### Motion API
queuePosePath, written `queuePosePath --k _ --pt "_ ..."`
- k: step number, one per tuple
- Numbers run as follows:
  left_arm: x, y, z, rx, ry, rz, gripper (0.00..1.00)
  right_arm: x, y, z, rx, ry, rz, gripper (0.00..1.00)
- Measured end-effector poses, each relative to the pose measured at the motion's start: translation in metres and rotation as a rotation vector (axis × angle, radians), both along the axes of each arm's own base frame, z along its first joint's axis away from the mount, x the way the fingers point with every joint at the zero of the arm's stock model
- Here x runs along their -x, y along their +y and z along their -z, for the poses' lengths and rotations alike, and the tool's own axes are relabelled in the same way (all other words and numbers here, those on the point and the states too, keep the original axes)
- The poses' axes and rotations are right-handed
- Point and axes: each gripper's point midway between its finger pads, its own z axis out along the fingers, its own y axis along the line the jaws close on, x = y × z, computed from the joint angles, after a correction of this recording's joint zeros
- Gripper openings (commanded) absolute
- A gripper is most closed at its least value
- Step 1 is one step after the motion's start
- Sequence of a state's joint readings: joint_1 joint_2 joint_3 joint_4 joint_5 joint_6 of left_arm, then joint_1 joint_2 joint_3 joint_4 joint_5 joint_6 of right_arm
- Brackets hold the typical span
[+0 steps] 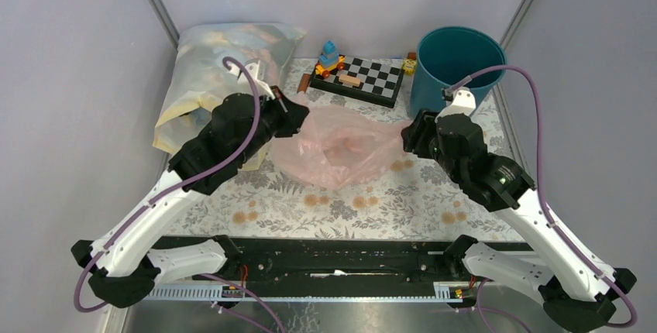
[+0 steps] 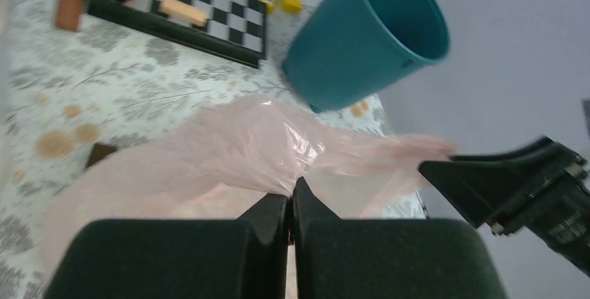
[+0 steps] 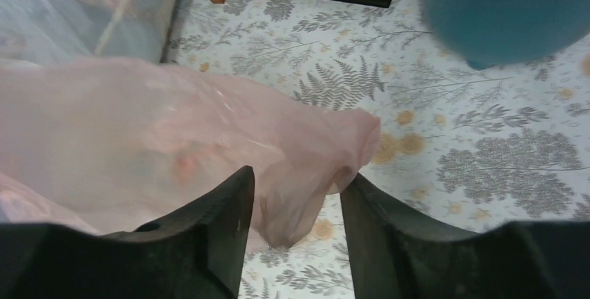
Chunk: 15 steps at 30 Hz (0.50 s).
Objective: Put the trash bags into the trash bin
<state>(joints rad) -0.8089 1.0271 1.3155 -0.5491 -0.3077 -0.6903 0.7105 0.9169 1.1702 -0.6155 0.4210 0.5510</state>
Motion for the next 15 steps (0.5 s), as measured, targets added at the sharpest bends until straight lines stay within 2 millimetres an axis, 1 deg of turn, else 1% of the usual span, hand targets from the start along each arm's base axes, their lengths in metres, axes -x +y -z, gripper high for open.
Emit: queuePosePath --k 2,3,5,7,8,10,11,12,13,14,15 --pt "0.002 -0.016 -0.011 0.001 -0.026 0.090 0.00 0.004 -0.005 0.001 0.024 -0.009 -0.010 0.70" --pt "0.004 -0.023 -0.011 -0.004 -0.029 0.131 0.00 0.007 -0.008 0.000 0.031 -0.019 -0.018 0.71" --pt "0.009 -0.036 -0.004 -0.025 -0.019 0.211 0.00 0.014 -0.010 -0.004 0.040 -0.045 -0.056 0.71" --pt "0.013 -0.046 0.005 -0.046 -0.004 0.276 0.00 0.022 -0.009 -0.011 0.033 -0.076 -0.106 0.68" --pt "0.015 -0.048 0.007 -0.051 -0.001 0.296 0.00 0.025 -0.007 -0.014 0.030 -0.089 -0.137 0.65" --pt "0.018 -0.051 0.010 -0.061 0.004 0.327 0.00 0.030 0.003 -0.021 0.016 -0.112 -0.211 0.56" --pt "0.020 -0.052 0.010 -0.063 0.002 0.338 0.00 0.033 0.012 -0.025 0.007 -0.124 -0.266 0.50" --pt "0.021 -0.053 0.010 -0.064 -0.002 0.348 0.00 0.034 0.020 -0.025 0.005 -0.126 -0.312 0.39" --pt "0.022 -0.053 0.010 -0.064 -0.002 0.358 0.00 0.034 0.028 -0.025 0.004 -0.126 -0.351 0.26" --pt "0.023 -0.054 0.010 -0.064 -0.002 0.365 0.00 0.034 0.038 -0.023 0.003 -0.122 -0.403 0.06" --pt "0.024 -0.055 0.010 -0.063 -0.001 0.373 0.00 0.033 0.050 -0.020 0.001 -0.116 -0.451 0.00"
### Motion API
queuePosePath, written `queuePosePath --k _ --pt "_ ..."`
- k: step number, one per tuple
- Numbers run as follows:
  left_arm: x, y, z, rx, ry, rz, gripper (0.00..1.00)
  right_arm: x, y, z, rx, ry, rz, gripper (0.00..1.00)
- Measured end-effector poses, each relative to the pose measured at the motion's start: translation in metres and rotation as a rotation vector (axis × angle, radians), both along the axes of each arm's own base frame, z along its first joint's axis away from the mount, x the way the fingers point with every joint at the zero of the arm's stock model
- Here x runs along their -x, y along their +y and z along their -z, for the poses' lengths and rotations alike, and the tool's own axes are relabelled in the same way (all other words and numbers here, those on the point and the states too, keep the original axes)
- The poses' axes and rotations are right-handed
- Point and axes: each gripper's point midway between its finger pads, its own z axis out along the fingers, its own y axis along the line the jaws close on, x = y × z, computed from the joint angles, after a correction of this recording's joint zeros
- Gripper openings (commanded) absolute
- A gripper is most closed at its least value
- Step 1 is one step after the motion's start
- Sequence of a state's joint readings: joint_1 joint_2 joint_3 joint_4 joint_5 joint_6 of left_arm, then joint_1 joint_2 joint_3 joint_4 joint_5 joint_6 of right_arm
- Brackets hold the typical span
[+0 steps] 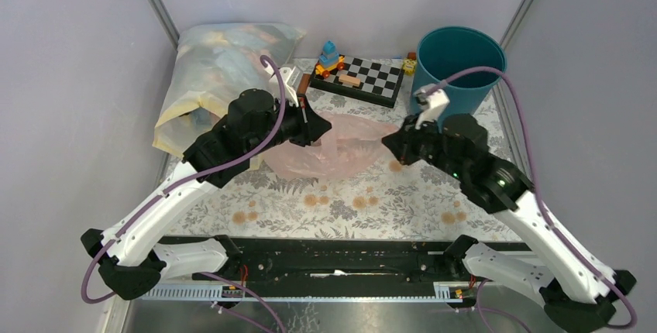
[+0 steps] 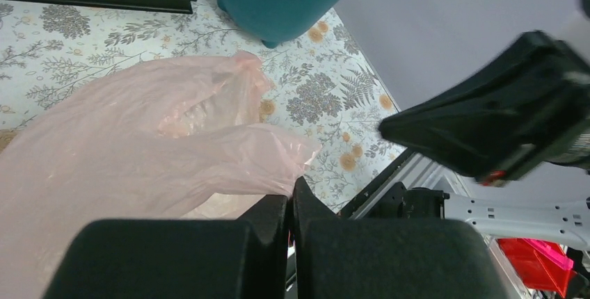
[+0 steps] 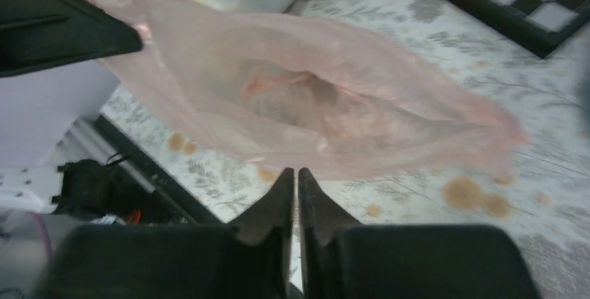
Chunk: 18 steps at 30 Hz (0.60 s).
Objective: Put the trash bags into the trash bin
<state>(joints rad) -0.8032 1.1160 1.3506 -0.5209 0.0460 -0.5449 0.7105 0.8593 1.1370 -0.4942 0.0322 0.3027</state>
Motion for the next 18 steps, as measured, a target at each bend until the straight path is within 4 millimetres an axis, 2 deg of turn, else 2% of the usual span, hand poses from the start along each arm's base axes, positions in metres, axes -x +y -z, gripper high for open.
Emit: queuePosePath --k 3,6,9,11,14,18 --pt "0.003 -0.002 -0.001 0.003 0.001 0.019 0.00 -0.007 0.029 0.017 0.005 0.016 -0.111 0.00" --pt "0.006 -0.003 -0.002 0.008 0.001 0.039 0.00 -0.012 0.050 0.059 0.033 0.055 -0.193 0.00" --pt "0.011 -0.005 -0.007 0.012 -0.001 0.070 0.00 -0.014 0.060 0.091 0.055 0.068 -0.241 0.00" --pt "0.014 -0.007 -0.013 0.019 -0.008 0.093 0.00 -0.019 0.066 0.097 0.060 0.053 -0.262 0.00" --pt "0.019 -0.008 -0.020 0.028 -0.017 0.118 0.00 -0.031 0.081 0.094 0.048 -0.009 -0.299 0.00" --pt "0.024 -0.007 -0.019 0.025 -0.009 0.140 0.00 -0.038 0.098 0.096 0.041 -0.057 -0.357 0.00"
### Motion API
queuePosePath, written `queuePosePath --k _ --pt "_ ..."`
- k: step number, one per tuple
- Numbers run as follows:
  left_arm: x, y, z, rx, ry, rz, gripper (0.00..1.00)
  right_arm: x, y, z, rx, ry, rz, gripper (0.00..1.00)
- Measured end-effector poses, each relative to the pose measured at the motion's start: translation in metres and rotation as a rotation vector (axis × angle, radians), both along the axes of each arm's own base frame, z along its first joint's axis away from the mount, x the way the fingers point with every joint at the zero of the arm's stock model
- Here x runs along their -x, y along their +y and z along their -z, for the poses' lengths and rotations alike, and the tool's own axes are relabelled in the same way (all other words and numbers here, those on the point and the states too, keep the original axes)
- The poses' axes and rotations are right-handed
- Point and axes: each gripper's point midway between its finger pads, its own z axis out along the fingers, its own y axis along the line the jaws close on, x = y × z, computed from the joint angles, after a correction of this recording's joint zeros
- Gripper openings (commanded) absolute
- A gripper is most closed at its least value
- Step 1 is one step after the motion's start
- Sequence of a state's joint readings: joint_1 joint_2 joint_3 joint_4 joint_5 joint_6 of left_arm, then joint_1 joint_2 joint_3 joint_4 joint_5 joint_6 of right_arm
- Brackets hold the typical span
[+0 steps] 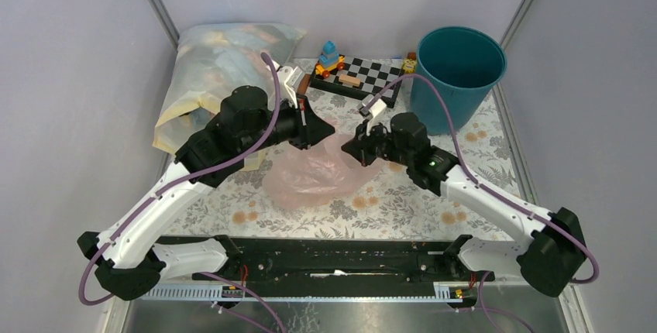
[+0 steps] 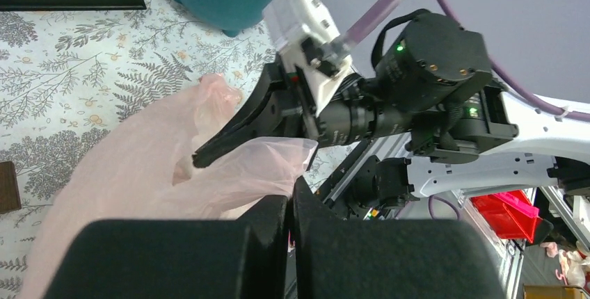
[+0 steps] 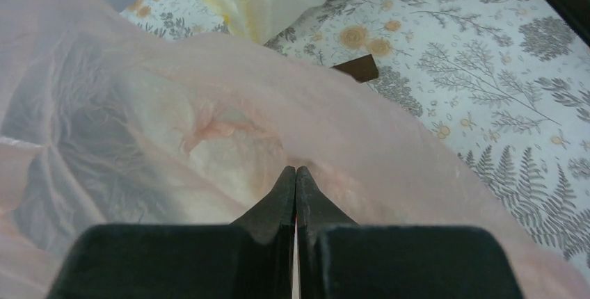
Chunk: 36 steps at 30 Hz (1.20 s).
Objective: Put the trash bags into the trash bin
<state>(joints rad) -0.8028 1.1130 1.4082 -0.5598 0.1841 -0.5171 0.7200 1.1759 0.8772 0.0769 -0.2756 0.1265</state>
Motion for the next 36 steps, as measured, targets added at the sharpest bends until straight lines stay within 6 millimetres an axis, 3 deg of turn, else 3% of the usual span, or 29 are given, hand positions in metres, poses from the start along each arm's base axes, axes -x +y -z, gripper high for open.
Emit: queuePosePath --k 3,10,19,29,32,36 --pt "0.002 0.001 0.001 -0.006 0.004 0.002 0.00 0.004 0.013 0.009 0.011 -0.007 -0.055 0.00" --pt "0.001 -0.001 0.003 -0.014 0.003 0.014 0.00 0.044 0.029 0.044 -0.001 0.022 -0.202 0.00" --pt "0.003 -0.028 -0.016 0.029 0.002 0.135 0.00 0.059 0.051 0.058 -0.044 0.059 -0.318 0.00" --pt "0.008 -0.055 -0.052 0.132 -0.051 0.271 0.00 0.077 0.041 0.074 -0.083 0.059 -0.336 0.00" --pt "0.007 -0.073 -0.047 0.154 -0.014 0.336 0.00 0.075 0.041 0.073 -0.080 0.050 -0.325 0.00" --pt "0.002 -0.091 -0.027 0.145 0.063 0.388 0.00 0.071 0.039 0.072 -0.073 0.036 -0.302 0.00"
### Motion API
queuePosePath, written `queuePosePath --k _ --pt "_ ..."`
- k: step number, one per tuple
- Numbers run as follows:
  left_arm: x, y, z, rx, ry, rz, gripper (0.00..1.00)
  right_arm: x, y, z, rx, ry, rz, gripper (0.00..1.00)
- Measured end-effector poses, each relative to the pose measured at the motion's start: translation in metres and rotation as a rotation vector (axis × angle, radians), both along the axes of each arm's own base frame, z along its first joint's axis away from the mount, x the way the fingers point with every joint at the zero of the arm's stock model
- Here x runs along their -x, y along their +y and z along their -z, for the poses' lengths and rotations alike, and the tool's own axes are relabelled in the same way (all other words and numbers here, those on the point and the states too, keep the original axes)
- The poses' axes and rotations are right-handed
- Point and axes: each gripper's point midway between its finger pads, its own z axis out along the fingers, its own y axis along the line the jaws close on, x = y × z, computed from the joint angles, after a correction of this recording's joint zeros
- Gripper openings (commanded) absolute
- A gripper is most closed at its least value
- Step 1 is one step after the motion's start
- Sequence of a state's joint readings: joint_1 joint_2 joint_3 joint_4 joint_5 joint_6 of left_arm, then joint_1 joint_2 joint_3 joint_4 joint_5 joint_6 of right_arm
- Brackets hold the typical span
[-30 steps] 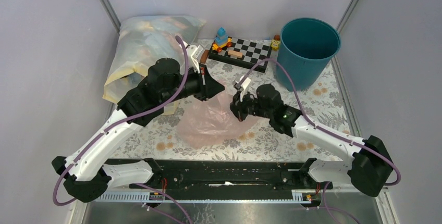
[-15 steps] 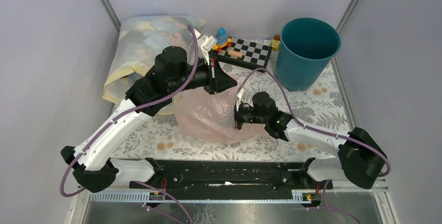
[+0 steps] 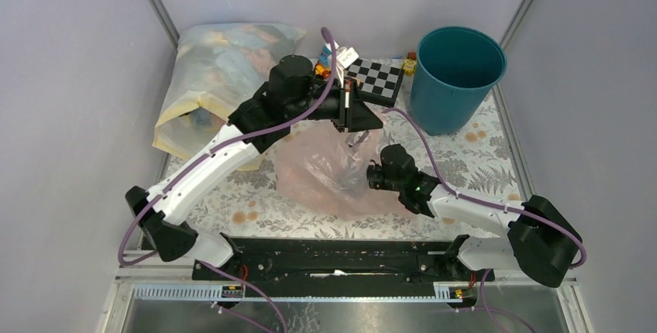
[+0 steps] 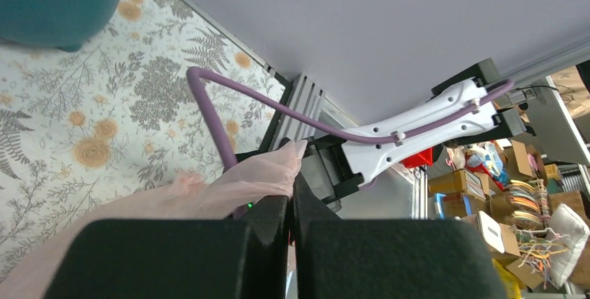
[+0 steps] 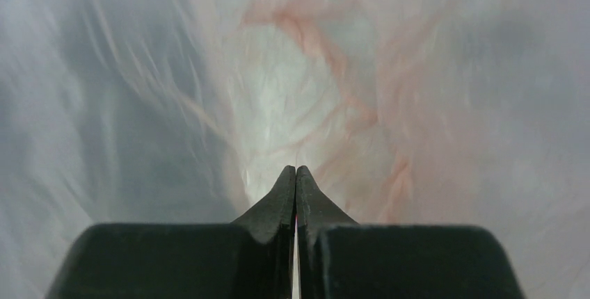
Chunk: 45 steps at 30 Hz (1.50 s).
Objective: Put the trash bags into the trash bin
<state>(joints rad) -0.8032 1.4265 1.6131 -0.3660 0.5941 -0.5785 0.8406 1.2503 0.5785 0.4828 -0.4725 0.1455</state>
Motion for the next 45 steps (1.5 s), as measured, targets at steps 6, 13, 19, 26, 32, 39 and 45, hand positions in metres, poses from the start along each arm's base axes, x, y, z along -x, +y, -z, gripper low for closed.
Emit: queuePosePath --k 6,13,19,26,32,39,45 --pt "-0.004 -0.005 0.010 -0.021 0.019 0.005 0.00 -0.004 -0.004 -0.014 -0.022 -0.041 0.053 0.00" --pt "0.003 -0.002 -0.009 0.034 -0.015 0.008 0.00 -0.001 -0.015 -0.026 -0.055 -0.073 0.081 0.00" --pt "0.015 -0.010 -0.025 0.107 0.023 0.088 0.00 -0.004 -0.010 -0.008 -0.013 -0.039 0.076 0.00" --pt "0.029 -0.014 -0.046 0.184 0.032 0.151 0.00 -0.016 0.003 0.020 0.036 0.006 0.081 0.00" --pt "0.033 -0.012 -0.062 0.216 0.028 0.158 0.00 -0.031 -0.001 0.055 0.121 0.044 0.167 0.00" --pt "0.047 0.003 -0.099 0.279 -0.015 0.167 0.00 -0.047 -0.010 0.073 0.178 0.040 0.267 0.00" --pt "0.060 0.017 -0.114 0.307 -0.039 0.171 0.00 -0.055 -0.017 0.077 0.202 0.038 0.323 0.03"
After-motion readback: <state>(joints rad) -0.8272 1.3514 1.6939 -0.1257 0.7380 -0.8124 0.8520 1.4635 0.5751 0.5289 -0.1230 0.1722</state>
